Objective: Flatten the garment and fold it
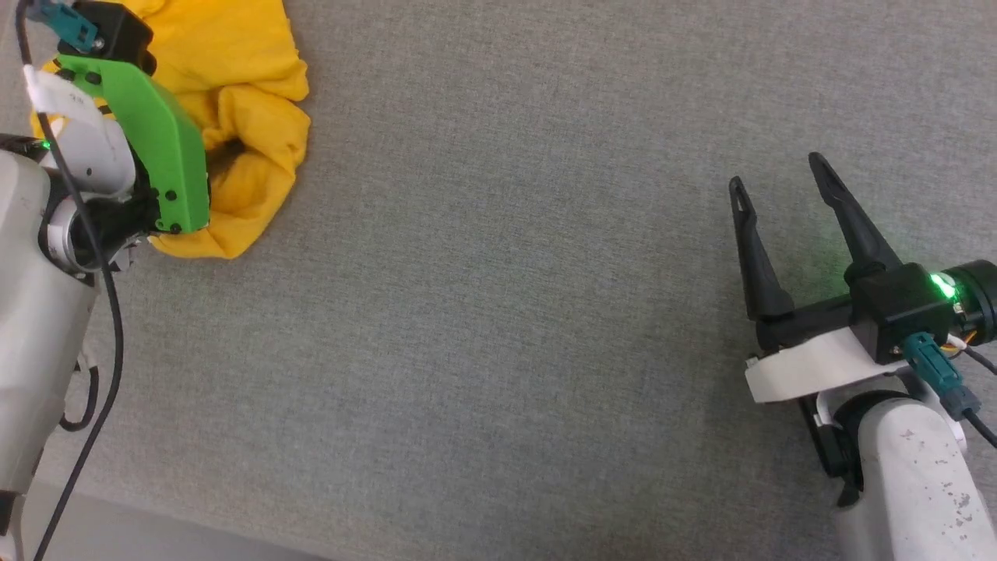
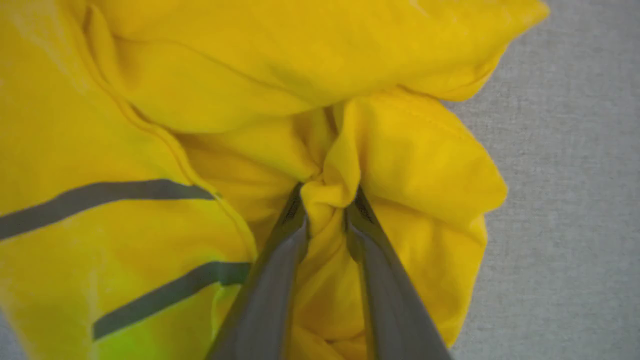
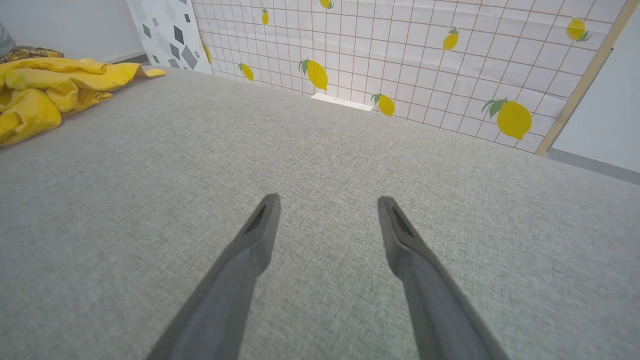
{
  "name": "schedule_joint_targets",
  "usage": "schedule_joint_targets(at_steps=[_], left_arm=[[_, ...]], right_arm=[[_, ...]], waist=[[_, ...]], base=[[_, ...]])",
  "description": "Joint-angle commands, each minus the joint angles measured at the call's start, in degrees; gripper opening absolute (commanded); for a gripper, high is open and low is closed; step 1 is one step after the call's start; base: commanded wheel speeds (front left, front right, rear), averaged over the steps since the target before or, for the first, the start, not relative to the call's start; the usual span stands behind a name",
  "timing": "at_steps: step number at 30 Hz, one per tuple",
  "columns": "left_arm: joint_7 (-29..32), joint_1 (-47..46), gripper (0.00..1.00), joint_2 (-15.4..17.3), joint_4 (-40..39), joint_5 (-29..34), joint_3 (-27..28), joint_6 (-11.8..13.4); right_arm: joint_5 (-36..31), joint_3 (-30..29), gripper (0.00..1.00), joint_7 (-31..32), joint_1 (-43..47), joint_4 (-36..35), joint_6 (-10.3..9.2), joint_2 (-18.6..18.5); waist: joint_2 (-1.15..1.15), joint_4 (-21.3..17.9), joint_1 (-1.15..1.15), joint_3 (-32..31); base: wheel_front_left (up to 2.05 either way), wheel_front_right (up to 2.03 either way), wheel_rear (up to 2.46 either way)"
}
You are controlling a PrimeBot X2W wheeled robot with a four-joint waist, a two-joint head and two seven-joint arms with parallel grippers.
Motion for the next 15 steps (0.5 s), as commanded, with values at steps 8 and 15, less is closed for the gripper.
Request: schedule_joint_targets(at_steps=[8, 15], left_arm=[[-8.6, 0.7, 0.0, 2.8, -0.7, 3.1, 1.3, -0.6], [-11.0, 0.0, 0.0, 6.2, -3.0, 5.4, 1.4, -1.1]], right_arm=[[1.4, -0.7, 1.0, -2.0, -0.6, 2.1, -0.09, 0.0], [3.6, -2.0, 1.0, -3.9, 1.7, 4.9, -0.09, 0.0]], waist=[[0.0, -1.0, 0.0, -4.9], [0.0, -1.4, 0.0, -11.9]], base=[[0.0, 0.0, 0.0], [0.0, 0.0, 0.0]])
